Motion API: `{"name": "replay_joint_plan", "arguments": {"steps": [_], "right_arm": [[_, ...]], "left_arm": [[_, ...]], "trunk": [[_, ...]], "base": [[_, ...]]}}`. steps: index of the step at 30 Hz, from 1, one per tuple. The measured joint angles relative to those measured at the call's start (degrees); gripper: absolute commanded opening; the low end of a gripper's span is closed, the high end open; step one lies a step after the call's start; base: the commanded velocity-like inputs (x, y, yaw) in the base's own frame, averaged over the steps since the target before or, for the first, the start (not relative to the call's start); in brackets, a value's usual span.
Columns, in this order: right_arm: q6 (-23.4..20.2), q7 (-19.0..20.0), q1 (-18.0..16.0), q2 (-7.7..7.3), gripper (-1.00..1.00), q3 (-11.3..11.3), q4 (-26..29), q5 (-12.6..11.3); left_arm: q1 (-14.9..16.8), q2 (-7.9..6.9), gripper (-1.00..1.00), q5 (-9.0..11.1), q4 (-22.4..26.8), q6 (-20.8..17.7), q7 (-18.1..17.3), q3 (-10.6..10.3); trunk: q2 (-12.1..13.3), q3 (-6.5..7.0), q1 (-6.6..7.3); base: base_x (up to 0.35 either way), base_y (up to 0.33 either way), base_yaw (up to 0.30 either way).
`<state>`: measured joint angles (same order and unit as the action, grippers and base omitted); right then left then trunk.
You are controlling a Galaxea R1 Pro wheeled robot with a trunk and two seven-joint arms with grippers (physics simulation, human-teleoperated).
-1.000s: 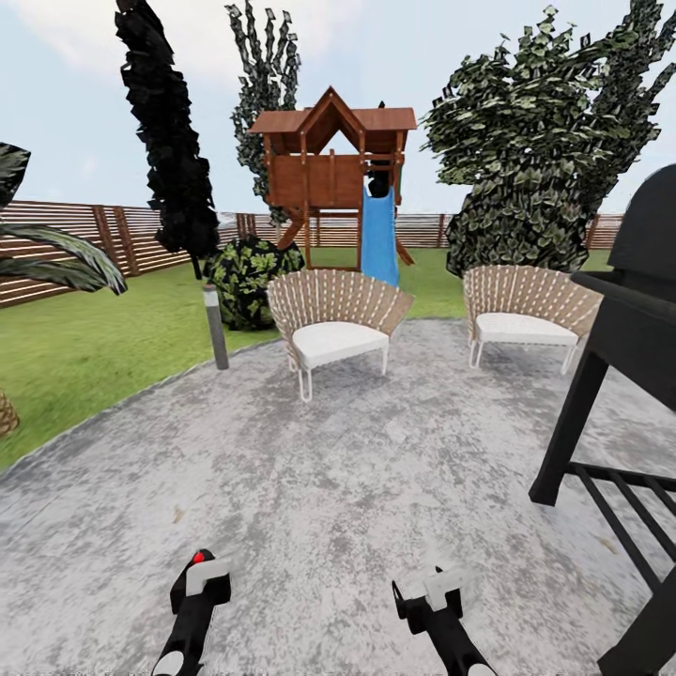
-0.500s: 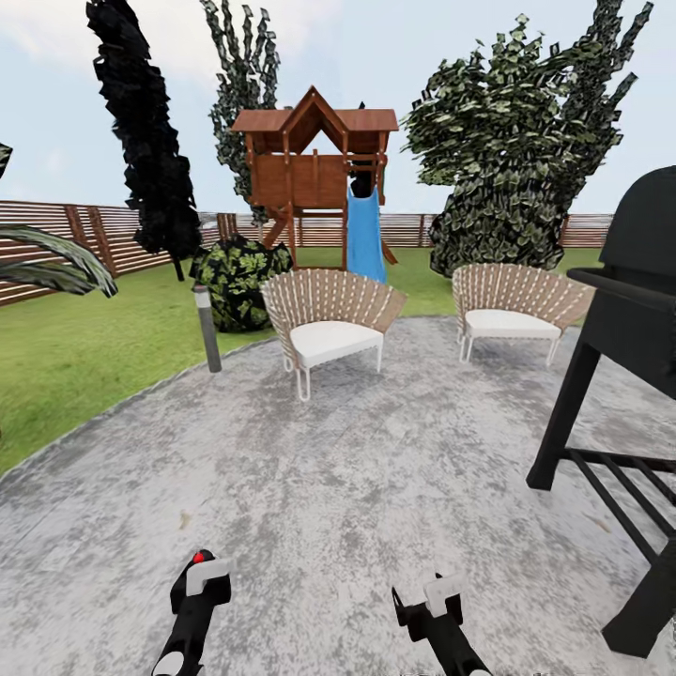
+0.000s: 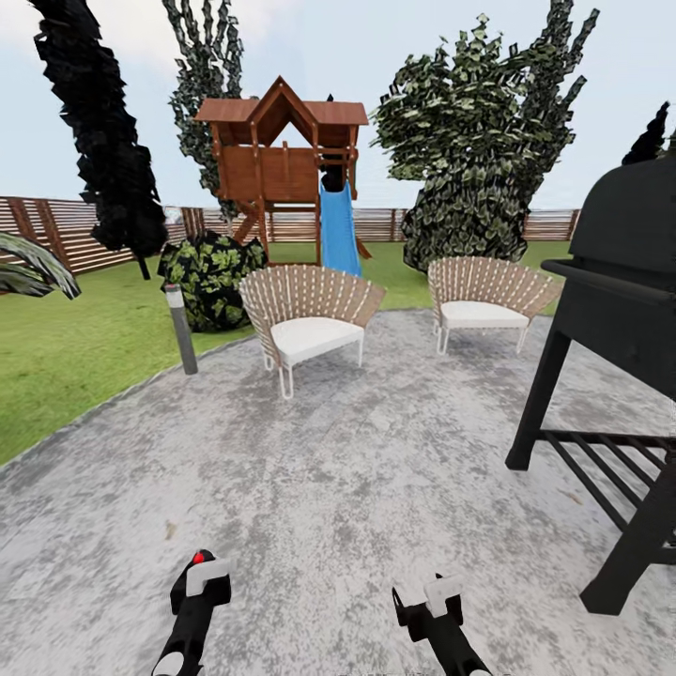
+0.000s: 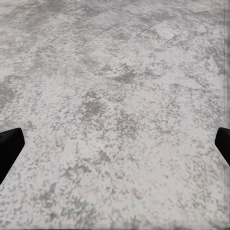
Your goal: In the garden, pick up the pesticide atomizer on the floor and spray pesticide onto both trees until each tree trunk is fully covered.
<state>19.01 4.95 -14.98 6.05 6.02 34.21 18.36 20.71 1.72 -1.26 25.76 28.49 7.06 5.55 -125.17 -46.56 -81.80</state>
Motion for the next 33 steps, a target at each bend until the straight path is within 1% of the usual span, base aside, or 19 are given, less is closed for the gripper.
{"name": "replay_joint_plan", "arguments": {"steps": [23,33], "right_arm": [[0.00,-0.02,0.00,0.02,1.00,0.01,-0.96,0.01],[-0.01,-0.02,0.00,0.01,1.00,0.01,-0.94,0.01]], "left_arm": [[-0.07,-0.01,-1.00,0.01,-0.01,0.00,0.05,0.00],[-0.69,0.00,-1.00,-0.05,0.08,0.08,0.07,0.00]], "trunk": [[0.00,-1.79,0.00],[0.00,-2.29,0.00]], "base": [[0.000,0.000,-0.170],[0.000,0.000,-0.251]]}}
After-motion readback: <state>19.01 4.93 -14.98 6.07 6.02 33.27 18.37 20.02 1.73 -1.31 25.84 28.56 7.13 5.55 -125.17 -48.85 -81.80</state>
